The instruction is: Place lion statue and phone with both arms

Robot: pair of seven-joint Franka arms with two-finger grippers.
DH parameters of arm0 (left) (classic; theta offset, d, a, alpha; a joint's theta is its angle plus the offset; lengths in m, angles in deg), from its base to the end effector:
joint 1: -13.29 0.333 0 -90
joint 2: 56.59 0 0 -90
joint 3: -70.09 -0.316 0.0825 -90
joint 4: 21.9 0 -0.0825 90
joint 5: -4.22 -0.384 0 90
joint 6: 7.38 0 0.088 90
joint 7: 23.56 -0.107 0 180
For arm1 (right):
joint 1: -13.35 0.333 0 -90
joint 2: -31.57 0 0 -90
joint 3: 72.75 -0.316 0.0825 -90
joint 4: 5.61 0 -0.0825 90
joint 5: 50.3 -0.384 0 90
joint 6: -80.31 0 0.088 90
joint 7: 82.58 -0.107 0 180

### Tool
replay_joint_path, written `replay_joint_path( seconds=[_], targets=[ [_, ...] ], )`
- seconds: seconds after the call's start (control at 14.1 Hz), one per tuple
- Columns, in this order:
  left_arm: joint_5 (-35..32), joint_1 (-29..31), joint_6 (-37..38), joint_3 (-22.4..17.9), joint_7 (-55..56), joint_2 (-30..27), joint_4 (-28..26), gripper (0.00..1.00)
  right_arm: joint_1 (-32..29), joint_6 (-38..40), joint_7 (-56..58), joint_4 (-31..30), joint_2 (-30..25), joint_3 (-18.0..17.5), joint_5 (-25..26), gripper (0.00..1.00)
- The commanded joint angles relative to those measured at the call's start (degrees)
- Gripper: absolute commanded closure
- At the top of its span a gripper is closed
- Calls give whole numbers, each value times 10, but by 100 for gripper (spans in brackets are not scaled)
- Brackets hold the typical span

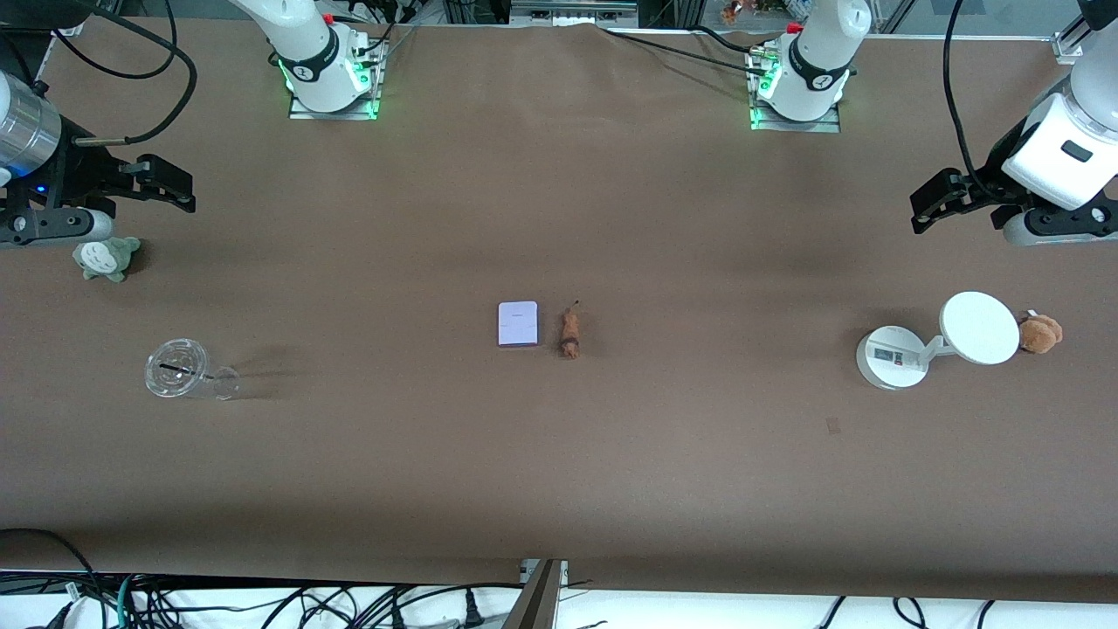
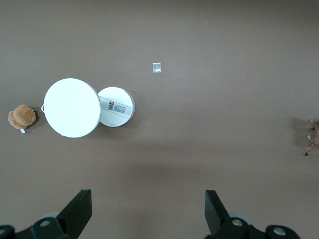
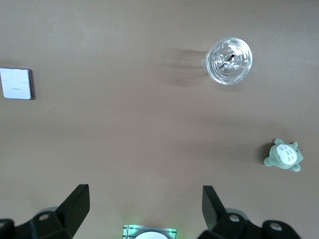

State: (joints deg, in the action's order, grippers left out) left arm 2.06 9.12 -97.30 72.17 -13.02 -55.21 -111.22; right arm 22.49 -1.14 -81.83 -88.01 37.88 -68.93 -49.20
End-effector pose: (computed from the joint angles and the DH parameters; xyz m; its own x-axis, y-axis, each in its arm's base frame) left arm 0.5587 -0.0569 0.6166 0.9972 0.0747 -0.0066 0.0744 -0.9965 -0.0387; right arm 0.5700 0.0531 0.6120 0.9868 0.1016 -0.1264 0.1056 -0.9941 0.0249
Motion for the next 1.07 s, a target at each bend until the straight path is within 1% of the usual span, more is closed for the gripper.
replay_joint_path(
  seconds=[0.0,1.0],
  targets=[
    [-5,0,-6,2,3,-11,-10,0,-3,4,6,12,4,0,7,0],
    [5,-2,-7,4,3,-12,-7,0,3,-6,1,15,4,-3,7,0]
  ],
)
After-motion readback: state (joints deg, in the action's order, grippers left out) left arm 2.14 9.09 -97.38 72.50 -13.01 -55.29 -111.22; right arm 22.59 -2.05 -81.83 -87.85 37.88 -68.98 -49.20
